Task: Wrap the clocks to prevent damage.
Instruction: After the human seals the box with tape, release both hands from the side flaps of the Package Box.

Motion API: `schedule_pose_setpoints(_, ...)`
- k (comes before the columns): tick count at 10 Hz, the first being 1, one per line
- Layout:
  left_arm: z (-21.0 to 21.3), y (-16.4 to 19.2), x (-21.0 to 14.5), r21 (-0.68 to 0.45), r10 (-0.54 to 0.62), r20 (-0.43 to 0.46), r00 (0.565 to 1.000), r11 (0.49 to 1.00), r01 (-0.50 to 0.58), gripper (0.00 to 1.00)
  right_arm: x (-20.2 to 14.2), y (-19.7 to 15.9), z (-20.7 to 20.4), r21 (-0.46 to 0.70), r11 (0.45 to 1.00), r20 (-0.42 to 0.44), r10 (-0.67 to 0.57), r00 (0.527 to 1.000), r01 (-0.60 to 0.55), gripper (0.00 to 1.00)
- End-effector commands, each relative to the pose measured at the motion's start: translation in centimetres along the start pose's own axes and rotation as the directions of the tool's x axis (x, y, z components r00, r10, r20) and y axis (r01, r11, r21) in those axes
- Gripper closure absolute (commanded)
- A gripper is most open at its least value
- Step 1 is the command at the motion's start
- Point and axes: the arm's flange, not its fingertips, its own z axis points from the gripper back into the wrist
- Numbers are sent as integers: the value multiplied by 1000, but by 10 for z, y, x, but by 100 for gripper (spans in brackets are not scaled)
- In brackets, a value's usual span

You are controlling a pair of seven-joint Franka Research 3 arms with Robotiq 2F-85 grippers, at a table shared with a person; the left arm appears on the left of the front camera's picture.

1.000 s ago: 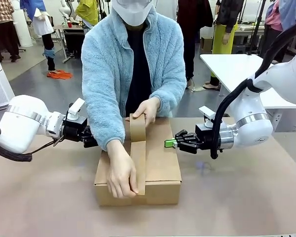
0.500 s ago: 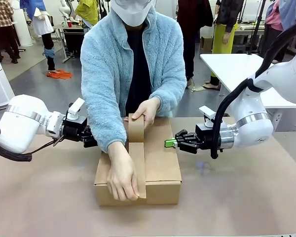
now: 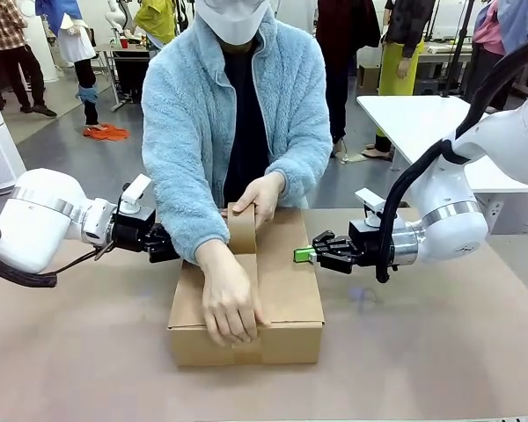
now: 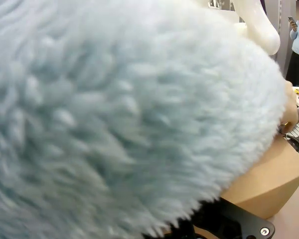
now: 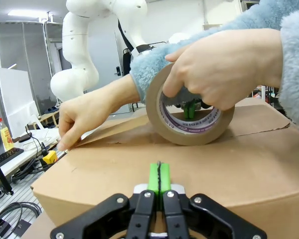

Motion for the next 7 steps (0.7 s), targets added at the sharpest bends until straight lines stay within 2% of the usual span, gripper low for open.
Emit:
schedule_pose_setpoints(1,-3,1,-1,14,5,-2,1000,1000,-5,100,0,0,-1,-16,1000,-4,0,1000,0,99)
schedule_pose_setpoints(7,-3,1,-1,14,5,-2,1000,1000,-5,100,0,0,-1,-16,1000,-4,0,1000,0,99)
